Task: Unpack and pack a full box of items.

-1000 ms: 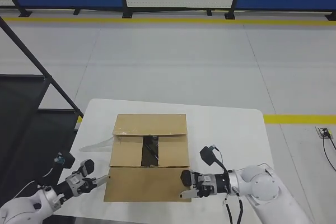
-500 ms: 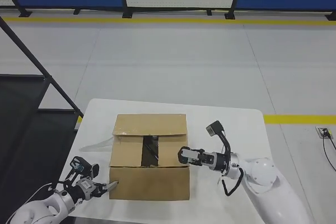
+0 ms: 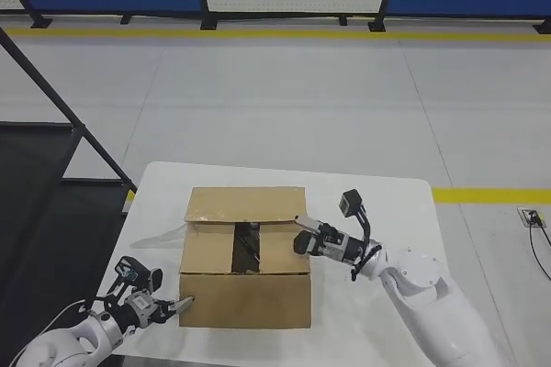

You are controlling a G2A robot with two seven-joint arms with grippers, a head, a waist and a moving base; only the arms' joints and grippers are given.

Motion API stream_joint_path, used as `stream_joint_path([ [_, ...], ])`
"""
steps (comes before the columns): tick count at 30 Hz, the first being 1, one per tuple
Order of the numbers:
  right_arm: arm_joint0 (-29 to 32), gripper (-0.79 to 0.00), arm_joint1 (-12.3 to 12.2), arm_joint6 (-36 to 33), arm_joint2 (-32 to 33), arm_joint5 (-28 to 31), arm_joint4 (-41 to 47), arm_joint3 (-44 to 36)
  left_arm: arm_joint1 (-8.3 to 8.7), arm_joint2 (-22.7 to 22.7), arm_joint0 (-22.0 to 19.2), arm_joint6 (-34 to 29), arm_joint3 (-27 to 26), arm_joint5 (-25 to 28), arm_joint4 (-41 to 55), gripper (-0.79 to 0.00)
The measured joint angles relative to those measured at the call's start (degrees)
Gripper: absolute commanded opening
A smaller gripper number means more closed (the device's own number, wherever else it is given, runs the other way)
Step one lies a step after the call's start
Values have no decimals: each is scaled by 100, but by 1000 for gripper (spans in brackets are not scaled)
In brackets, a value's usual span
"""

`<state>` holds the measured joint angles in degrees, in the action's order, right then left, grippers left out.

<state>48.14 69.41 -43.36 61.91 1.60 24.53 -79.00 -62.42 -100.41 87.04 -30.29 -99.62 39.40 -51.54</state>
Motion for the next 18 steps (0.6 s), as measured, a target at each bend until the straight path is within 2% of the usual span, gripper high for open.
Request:
stream_joint_path([
  [8, -627, 0, 236, 368, -316, -48, 643, 946, 0, 0, 0, 0, 0, 0, 0, 0],
  [18, -1614, 0, 625, 1843, -812, 232, 485, 1592, 0, 0, 0, 0, 0, 0, 0, 0],
])
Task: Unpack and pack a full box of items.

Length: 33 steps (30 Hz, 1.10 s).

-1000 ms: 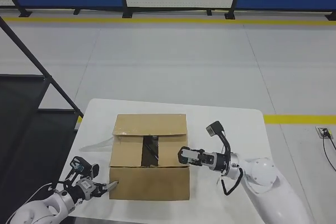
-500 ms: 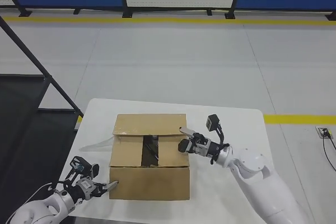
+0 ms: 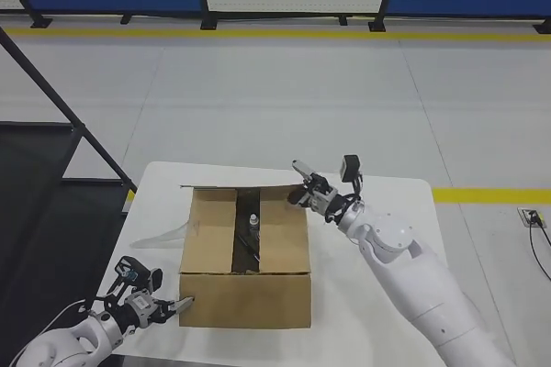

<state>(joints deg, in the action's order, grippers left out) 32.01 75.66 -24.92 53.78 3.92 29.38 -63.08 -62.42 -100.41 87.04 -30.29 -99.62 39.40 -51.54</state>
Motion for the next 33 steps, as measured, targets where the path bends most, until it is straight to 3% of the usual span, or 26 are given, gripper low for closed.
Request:
stream_joint_path([
  [6, -687, 0, 248, -26, -324, -331, 172, 778, 0, 0, 0, 0, 0, 0, 0, 0],
  [20, -614, 0, 280, 173, -267, -145, 294, 761, 0, 0, 0, 0, 0, 0, 0, 0],
  [26, -1163, 0, 632, 1137, -624, -186, 316, 1446, 0, 0, 0, 0, 0, 0, 0, 0],
  [33, -1892, 0, 1066, 1071, -1106, -235, 100, 2735, 0, 0, 0, 0, 0, 0, 0, 0],
])
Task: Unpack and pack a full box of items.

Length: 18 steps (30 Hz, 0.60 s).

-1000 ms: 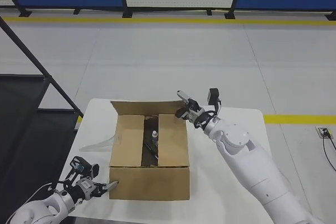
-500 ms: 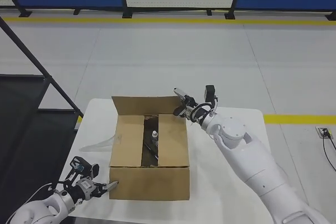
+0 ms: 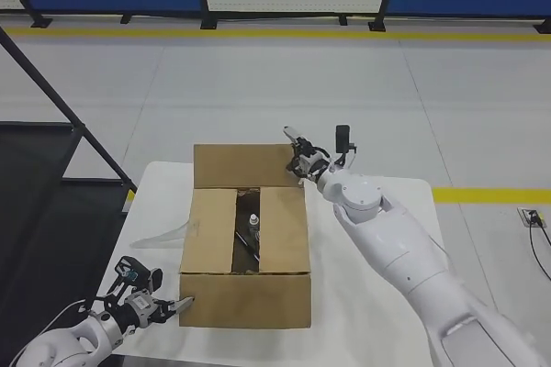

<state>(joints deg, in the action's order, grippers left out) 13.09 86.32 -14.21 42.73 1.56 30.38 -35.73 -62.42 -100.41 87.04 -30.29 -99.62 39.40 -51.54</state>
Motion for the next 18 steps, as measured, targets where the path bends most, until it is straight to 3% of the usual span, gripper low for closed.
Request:
stream_joint_path([
  [8, -453, 0, 407, -304, -301, -21, -262, 1183, 0, 0, 0, 0, 0, 0, 0, 0],
  [18, -604, 0, 711, -877, -442, -80, -559, 1847, 0, 0, 0, 0, 0, 0, 0, 0],
])
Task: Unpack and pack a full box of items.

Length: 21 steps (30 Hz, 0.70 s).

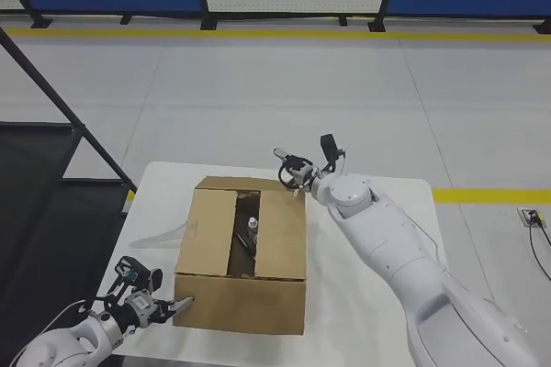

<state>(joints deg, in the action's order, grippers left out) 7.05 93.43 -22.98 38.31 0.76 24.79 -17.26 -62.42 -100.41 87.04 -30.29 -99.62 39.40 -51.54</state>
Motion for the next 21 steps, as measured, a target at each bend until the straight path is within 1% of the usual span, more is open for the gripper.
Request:
stream_joint_path([
  [4, -34, 0, 35, -90, 46, 125, -58, 151, 0, 0, 0, 0, 0, 0, 0, 0],
  [9, 18, 0, 44, 345, 264, 718, 114, 175, 0, 0, 0, 0, 0, 0, 0, 0],
  [11, 75, 0, 47, 376, 342, 1047, 174, 72, 0, 0, 0, 0, 0, 0, 0, 0],
  [14, 162, 0, 49, 173, 413, 1500, 191, -154, -2, -8, 2, 30, 10, -29, 31, 0],
  [17, 270, 0, 55, -108, 456, 1863, 178, -442, -8, -122, 14, 246, 105, -295, 403, 0],
  [19, 332, 0, 55, -282, 476, 2010, 155, -604, -7, -210, 10, 302, 179, -445, 716, 0],
  [21, 387, 0, 51, -455, 494, 2076, 106, -771, 5, -307, 10, 284, 237, -440, 1047, 0],
])
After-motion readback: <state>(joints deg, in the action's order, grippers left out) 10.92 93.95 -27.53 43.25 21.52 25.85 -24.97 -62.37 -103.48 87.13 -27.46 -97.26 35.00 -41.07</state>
